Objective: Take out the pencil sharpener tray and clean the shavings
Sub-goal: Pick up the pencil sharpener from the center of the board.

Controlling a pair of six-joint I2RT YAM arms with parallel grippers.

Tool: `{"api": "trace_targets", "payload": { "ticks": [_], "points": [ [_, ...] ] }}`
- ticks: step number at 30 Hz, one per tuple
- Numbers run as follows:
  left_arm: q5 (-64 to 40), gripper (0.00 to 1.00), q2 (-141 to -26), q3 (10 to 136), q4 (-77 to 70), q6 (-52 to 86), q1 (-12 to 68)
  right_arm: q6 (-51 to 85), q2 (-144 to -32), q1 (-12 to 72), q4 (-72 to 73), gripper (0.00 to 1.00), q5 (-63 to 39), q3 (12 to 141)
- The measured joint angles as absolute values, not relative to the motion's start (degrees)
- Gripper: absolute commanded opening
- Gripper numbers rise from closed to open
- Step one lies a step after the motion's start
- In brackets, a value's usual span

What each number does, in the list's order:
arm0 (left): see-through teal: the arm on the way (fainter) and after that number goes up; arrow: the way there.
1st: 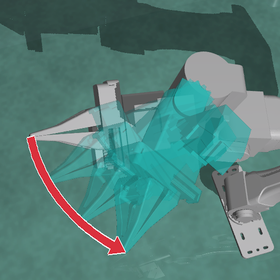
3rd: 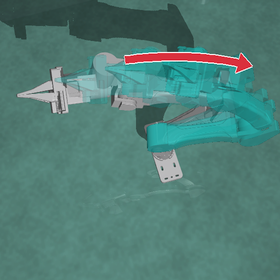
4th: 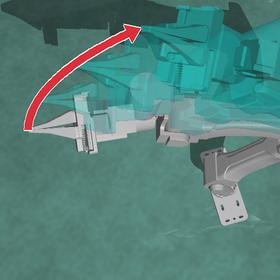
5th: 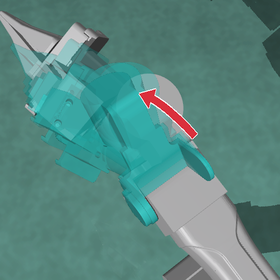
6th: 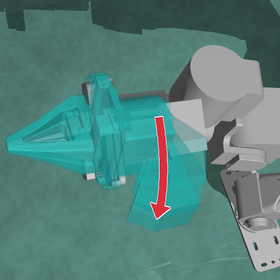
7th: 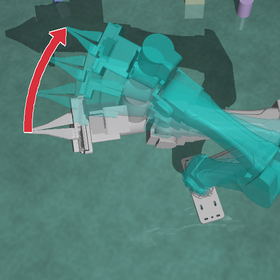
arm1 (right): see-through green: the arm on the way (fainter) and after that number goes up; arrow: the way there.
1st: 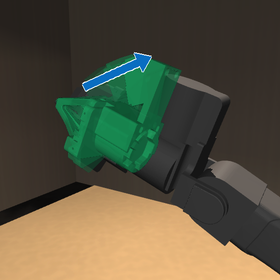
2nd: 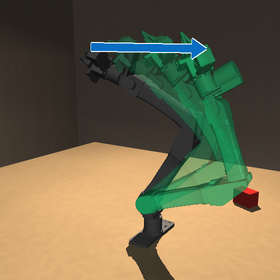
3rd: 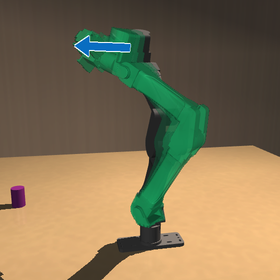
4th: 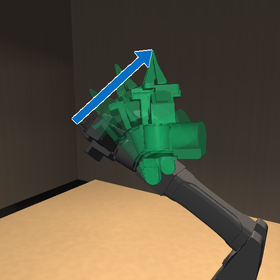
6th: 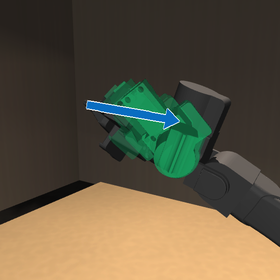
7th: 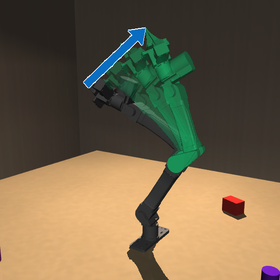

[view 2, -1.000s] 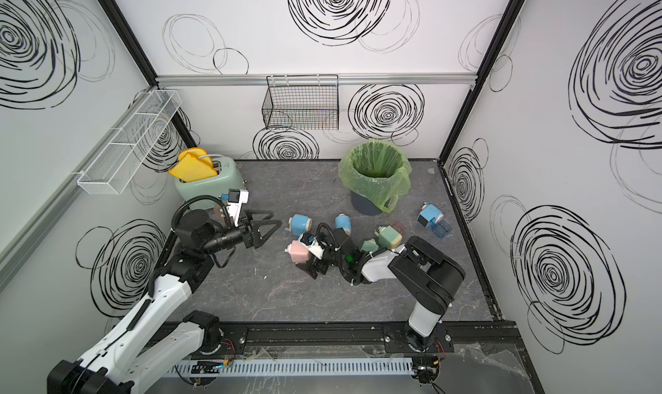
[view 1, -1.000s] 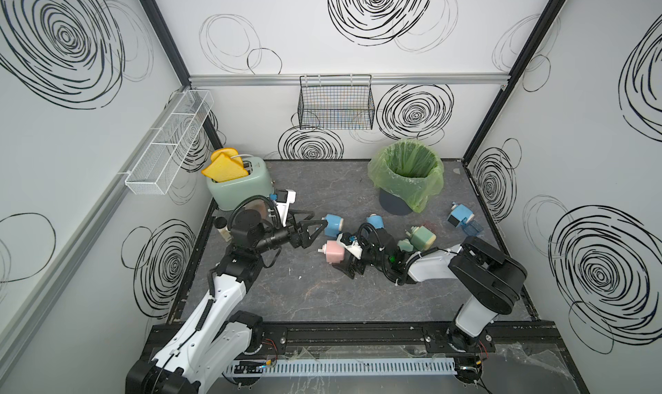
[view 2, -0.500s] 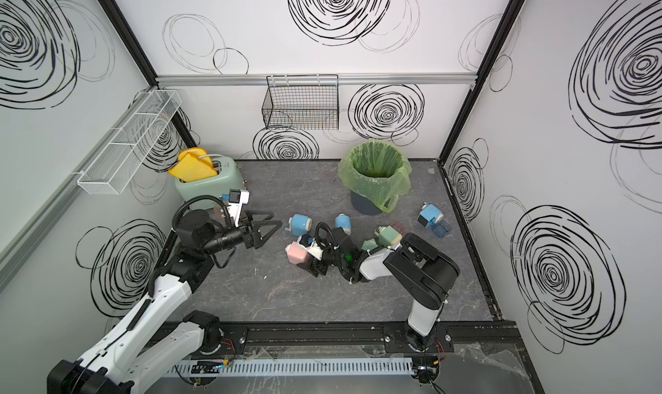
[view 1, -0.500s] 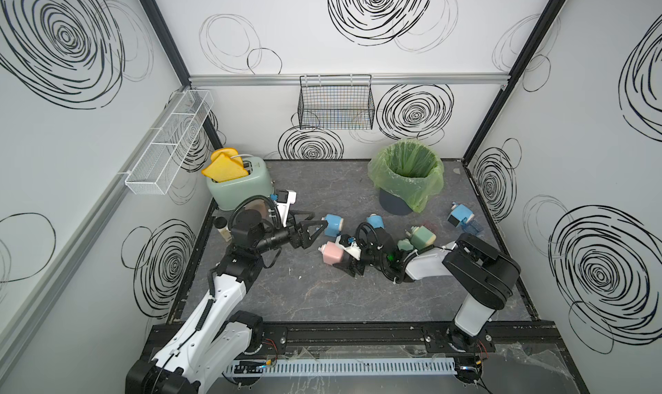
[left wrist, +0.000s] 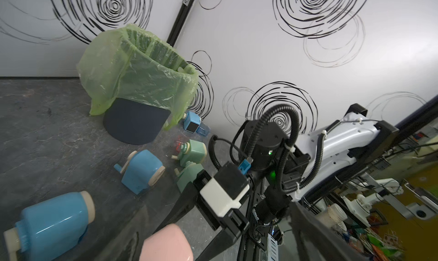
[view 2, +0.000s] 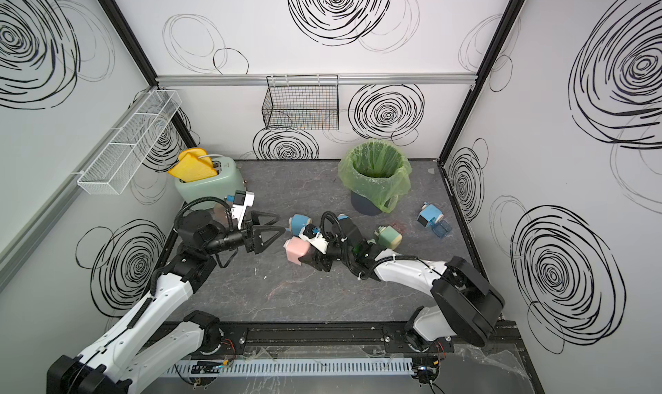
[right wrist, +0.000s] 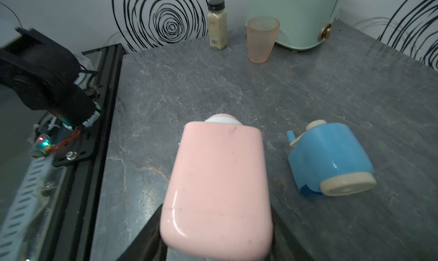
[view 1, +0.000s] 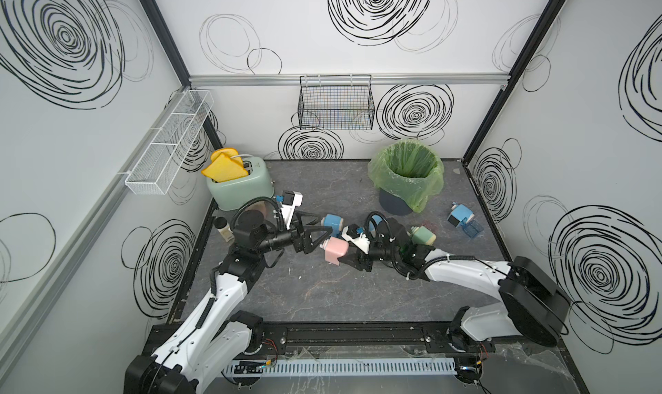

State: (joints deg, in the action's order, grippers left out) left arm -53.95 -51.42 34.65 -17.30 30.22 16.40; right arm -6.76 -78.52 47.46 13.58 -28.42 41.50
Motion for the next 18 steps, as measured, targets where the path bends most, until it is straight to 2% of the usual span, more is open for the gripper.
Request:
{"api": "trace_targets", "payload": {
  "ticks": [10,18],
  "points": [
    [-55.5,0.97,-53.3,42.9,-13.0,24.7,20.2,0.1,-67.4,45.9,-10.1,0.44,-35.9,54.5],
    [-57.1,0.98,-53.8,43.4,-10.8,21.9,22.8,0.8,-65.4,45.9,-20.7,0.45,-38.0,63.0]
  ]
}}
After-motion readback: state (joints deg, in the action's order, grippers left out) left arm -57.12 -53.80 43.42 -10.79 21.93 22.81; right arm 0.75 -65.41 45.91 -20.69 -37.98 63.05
